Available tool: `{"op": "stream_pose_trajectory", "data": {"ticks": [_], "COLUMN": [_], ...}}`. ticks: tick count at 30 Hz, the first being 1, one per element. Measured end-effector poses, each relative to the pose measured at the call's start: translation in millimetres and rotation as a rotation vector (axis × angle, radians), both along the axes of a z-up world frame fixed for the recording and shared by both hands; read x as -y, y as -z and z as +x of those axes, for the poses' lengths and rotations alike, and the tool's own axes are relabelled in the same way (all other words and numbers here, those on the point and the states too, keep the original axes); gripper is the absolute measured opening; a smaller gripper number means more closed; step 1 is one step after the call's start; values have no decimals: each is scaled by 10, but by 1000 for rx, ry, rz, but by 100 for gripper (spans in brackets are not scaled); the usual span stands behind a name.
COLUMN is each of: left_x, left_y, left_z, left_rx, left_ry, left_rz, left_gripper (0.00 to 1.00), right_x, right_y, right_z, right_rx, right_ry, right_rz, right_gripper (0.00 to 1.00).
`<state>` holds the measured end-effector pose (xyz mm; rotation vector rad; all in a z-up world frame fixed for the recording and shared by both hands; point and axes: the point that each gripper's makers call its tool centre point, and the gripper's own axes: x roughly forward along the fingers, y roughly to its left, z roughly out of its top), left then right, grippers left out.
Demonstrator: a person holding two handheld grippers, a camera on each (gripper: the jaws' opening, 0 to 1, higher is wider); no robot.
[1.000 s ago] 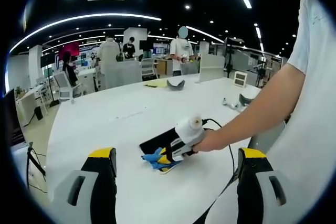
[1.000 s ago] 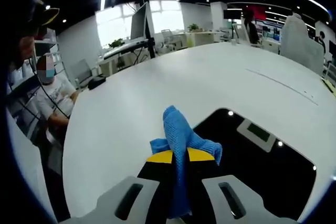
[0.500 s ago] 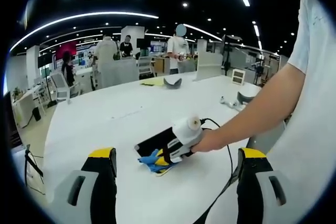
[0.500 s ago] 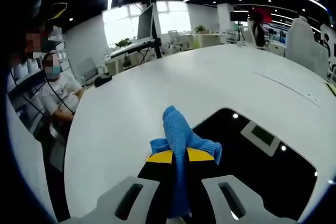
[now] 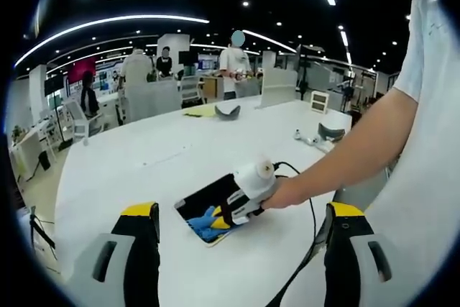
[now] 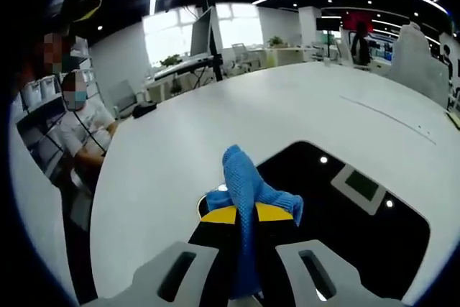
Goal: Wipe the mirror surface with the cleaning cloth until all visible marks leave the cleaned area.
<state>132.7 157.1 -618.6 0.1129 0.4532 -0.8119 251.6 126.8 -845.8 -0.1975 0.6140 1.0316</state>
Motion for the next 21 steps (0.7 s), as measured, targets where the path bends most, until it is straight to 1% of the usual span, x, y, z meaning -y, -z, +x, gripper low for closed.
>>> {"op": "stream_pose_trajectory", "data": {"ticks": [12, 21], "left_x": [131, 150], "left_y": [-26, -48], "left_z": [39, 54], "left_rx": [4, 14], "left_ry": [47, 73], "left_rz": [3, -1], "left_gripper": [97, 96], "right_x": [209, 320], "right_y": [-18, -23], "right_z": [0, -8], "right_rx": [-7, -8], "right_ry": [46, 89], "right_rz": [9, 2], "right_gripper": [2, 2]}}
